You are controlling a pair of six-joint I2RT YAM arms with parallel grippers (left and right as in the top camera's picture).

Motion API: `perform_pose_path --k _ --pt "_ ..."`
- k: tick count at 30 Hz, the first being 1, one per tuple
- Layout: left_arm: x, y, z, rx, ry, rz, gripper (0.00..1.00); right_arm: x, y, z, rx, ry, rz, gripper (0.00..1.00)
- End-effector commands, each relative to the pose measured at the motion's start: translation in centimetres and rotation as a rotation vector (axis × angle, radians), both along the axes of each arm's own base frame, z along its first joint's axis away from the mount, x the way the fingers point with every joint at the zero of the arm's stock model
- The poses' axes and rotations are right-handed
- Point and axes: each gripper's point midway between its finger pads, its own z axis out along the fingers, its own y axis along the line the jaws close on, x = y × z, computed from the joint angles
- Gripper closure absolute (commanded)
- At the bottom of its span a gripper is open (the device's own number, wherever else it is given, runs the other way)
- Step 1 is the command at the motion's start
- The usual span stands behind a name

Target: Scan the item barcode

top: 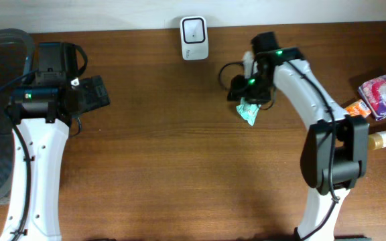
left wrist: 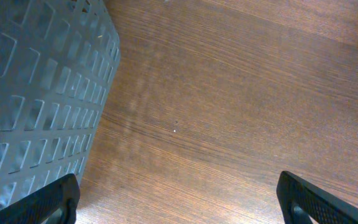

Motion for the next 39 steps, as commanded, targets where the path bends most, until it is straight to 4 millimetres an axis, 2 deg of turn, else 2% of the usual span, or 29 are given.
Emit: perform_pose_path --k 1,2,3,4,5,8,9,12,13,14,15,17,18,20,21,22,23,24,26,28,33,36,39 --pt "0.0 0.4 0.3 0.012 -0.003 0.000 0.01 2.0 -5.7 0.1 -0.120 -0.024 -0.211 0.13" --pt "0.0 0.4 0.3 0.012 -0.003 0.000 0.01 2.4 -5.8 -0.1 -0.119 -0.041 -0.216 0.01" --pt "0.0 0.4 0.3 0.012 -0.003 0.000 0.01 2.4 -5.8 -0.8 -0.118 -0.042 -0.218 0.07" --pt "0.0 0.4 0.3 0.012 -0.004 0.000 0.01 2.2 -5.8 -2.0 -0.117 -0.045 -0.223 0.27" --pt "0.0 0.4 0.3 0.012 -0.003 0.000 0.01 2.0 -5.8 -3.4 -0.114 -0.040 -0.238 0.37" --pt "0.0 0.4 0.3 0.012 -0.003 0.000 0.01 1.4 -5.4 -5.8 -0.107 -0.047 -0.233 0.57" --pt "0.0 0.4 0.3 0.012 -0.003 0.000 0.01 1.2 -4.8 -6.4 -0.105 -0.054 -0.220 0.58" --pt "0.0 0.4 0.3 0.012 -0.004 0.000 0.01 1.6 -2.7 -6.3 -0.096 -0.092 -0.175 0.63" --pt "0.0 0.4 0.3 0.012 -0.004 0.000 0.01 1.6 -2.1 -6.2 -0.095 -0.099 -0.162 0.58" --pt "0.0 0.4 0.3 0.012 -0.004 0.000 0.01 1.6 -1.8 -6.2 -0.099 -0.100 -0.154 0.57" --pt "0.0 0.4 0.3 0.012 -0.004 0.000 0.01 1.5 -1.6 -6.3 -0.104 -0.100 -0.150 0.62" --pt "0.0 0.4 0.3 0.012 -0.004 0.000 0.01 0.7 -0.7 -6.4 -0.098 -0.082 -0.108 0.80" --pt "0.0 0.4 0.3 0.012 -0.003 0.001 0.01 0.4 -0.1 -6.5 -0.100 -0.078 -0.081 0.82" --pt "0.0 0.4 0.3 0.012 -0.003 0.001 0.01 -0.4 2.1 -6.6 -0.093 -0.076 -0.021 0.96" --pt "0.0 0.4 0.3 0.012 -0.003 0.000 0.01 -0.1 3.7 -5.6 -0.032 -0.087 0.003 0.96" --pt "0.0 0.4 0.3 0.012 -0.004 0.001 0.01 1.3 5.3 -3.3 0.052 -0.130 0.024 0.96" --pt "0.0 0.4 0.3 0.012 -0.003 0.000 0.01 3.2 6.1 -0.7 0.087 -0.200 0.041 0.96" --pt "0.0 0.4 0.3 0.012 -0.003 0.000 0.01 6.1 6.9 3.7 0.106 -0.338 0.078 0.96" --pt "0.0 0.4 0.3 0.012 -0.003 0.000 0.01 10.4 8.3 9.4 0.124 -0.608 0.155 0.96" --pt "0.0 0.4 0.3 0.012 -0.003 0.001 0.01 13.4 8.4 12.0 0.116 -0.784 0.124 0.96" --pt "0.0 0.4 0.3 0.012 -0.003 0.000 0.01 19.2 9.7 13.4 0.253 -1.036 -0.002 0.96" --pt "0.0 0.4 0.3 0.012 -0.003 0.000 0.01 21.4 9.8 10.8 0.228 -1.100 -0.100 0.96" --pt "0.0 0.4 0.3 0.012 -0.003 0.001 0.01 22.0 10.2 8.6 0.163 -1.122 -0.162 0.96"
